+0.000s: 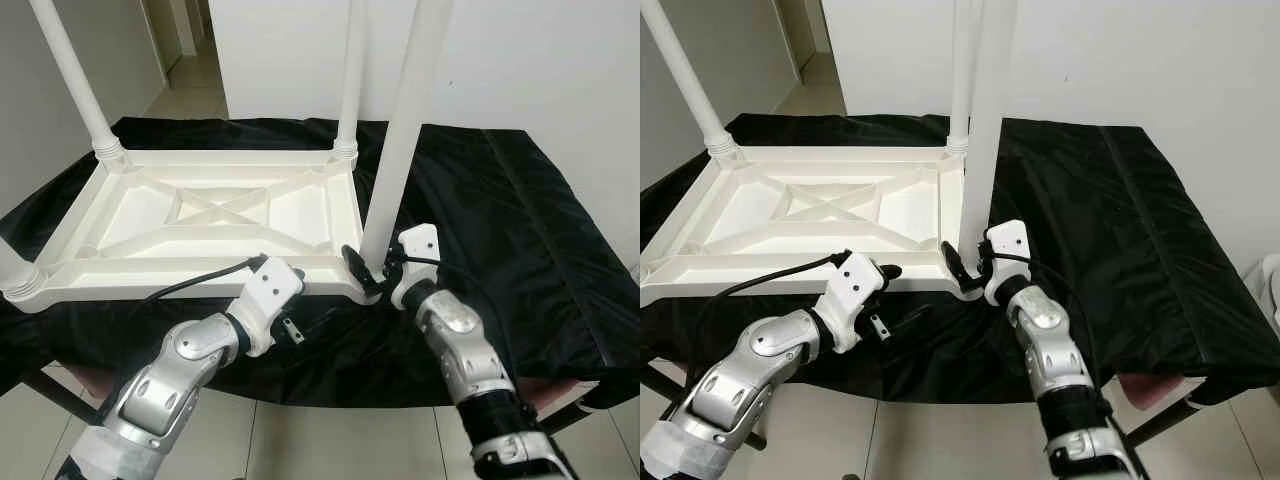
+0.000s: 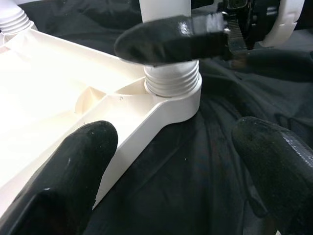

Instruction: Building children table

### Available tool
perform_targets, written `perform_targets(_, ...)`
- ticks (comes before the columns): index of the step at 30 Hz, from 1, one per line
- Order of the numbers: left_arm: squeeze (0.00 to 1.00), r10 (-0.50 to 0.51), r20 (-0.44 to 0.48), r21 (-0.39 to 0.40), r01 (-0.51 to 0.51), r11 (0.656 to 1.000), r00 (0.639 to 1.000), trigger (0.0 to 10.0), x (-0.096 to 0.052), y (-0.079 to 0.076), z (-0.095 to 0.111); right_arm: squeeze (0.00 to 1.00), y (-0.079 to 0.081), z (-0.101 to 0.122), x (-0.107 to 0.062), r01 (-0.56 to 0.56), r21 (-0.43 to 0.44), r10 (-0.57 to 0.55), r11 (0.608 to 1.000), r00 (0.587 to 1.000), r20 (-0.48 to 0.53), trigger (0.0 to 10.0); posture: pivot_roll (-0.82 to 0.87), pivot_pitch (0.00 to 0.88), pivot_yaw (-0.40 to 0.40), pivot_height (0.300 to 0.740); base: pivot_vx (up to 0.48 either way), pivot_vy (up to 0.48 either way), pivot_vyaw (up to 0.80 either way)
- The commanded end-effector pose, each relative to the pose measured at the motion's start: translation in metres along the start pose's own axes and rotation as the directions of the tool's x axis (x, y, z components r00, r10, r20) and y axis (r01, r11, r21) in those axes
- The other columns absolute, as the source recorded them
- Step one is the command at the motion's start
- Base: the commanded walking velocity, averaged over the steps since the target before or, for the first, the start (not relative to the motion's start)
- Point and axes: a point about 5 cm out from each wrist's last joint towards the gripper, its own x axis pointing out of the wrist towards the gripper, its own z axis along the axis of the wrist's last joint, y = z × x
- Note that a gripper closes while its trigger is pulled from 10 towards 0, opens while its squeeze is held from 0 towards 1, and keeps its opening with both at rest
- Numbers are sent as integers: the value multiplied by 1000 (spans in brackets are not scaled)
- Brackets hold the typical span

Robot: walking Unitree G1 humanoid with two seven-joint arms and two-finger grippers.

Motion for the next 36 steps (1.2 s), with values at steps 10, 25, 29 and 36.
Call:
perform_targets(10, 0, -38, -1, 25, 38, 999, 999, 10000, 0, 3, 2, 0, -5, -13, 6, -121, -41, 117, 992, 990, -82, 6745, -116, 0, 50, 740, 0, 0, 0)
perform_targets(25, 0, -32, 5, 40, 31, 999, 999, 10000, 2, 5, 5, 0, -6, -27, -1, -148, 32, 151, 988, 983, -108, 10000, -137, 0, 52, 740, 0, 0, 0)
perform_targets(29, 0, -40, 6, 45, 39, 998, 999, 10000, 2, 5, 6, 0, -2, -29, -2, -111, 51, 116, 992, 989, -94, 10000, -144, 0, 51, 740, 0, 0, 0)
perform_targets(36, 0, -32, 5, 55, 32, 998, 999, 10000, 4, 7, 6, 0, 1, -27, 0, 116, 106, -106, 988, 990, -95, 10000, -143, 0, 35, 740, 0, 0, 0)
